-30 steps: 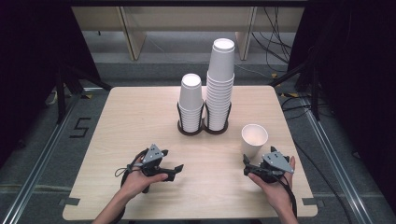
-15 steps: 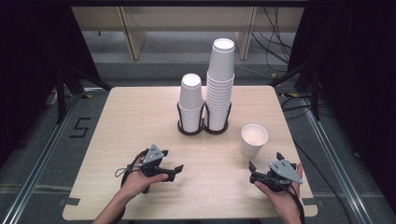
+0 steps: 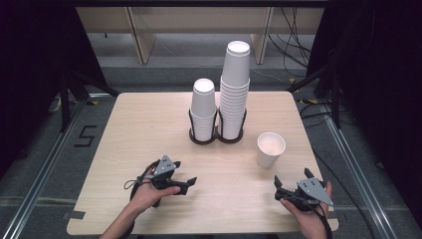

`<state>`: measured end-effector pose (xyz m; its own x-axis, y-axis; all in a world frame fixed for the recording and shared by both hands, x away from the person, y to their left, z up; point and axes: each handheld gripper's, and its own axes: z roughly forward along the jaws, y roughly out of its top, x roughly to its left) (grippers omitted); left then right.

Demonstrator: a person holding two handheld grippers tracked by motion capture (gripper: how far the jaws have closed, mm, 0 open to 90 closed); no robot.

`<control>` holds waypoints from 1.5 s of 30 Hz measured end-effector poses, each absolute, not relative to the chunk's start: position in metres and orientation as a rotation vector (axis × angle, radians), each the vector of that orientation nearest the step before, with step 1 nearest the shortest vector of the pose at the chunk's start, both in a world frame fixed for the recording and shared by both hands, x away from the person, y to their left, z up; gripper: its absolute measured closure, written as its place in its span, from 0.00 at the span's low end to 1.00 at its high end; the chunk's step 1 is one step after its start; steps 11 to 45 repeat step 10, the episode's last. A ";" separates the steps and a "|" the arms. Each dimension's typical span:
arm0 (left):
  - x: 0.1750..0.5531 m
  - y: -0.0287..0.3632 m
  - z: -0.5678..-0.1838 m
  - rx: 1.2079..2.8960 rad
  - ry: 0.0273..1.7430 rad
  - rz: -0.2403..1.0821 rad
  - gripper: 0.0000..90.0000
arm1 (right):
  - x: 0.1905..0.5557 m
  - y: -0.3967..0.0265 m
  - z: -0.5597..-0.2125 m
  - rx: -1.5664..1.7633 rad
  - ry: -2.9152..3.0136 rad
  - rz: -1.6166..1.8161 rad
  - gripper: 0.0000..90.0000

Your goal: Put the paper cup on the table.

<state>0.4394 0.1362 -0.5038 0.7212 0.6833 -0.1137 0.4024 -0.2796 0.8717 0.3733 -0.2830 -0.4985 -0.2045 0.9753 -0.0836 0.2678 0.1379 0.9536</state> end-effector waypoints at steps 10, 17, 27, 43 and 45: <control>0.444 0.108 -0.500 1.943 0.750 0.333 0.14 | 0.370 -0.295 -0.501 1.249 1.540 1.100 0.01; 0.444 0.108 -0.500 1.943 0.750 0.333 0.14 | 0.370 -0.295 -0.501 1.249 1.540 1.100 0.01; 0.444 0.108 -0.500 1.943 0.750 0.333 0.14 | 0.370 -0.295 -0.501 1.249 1.540 1.100 0.01; 0.444 0.108 -0.500 1.943 0.750 0.333 0.14 | 0.370 -0.295 -0.501 1.249 1.540 1.100 0.01; 0.444 0.108 -0.500 1.943 0.750 0.333 0.14 | 0.370 -0.295 -0.501 1.249 1.540 1.100 0.01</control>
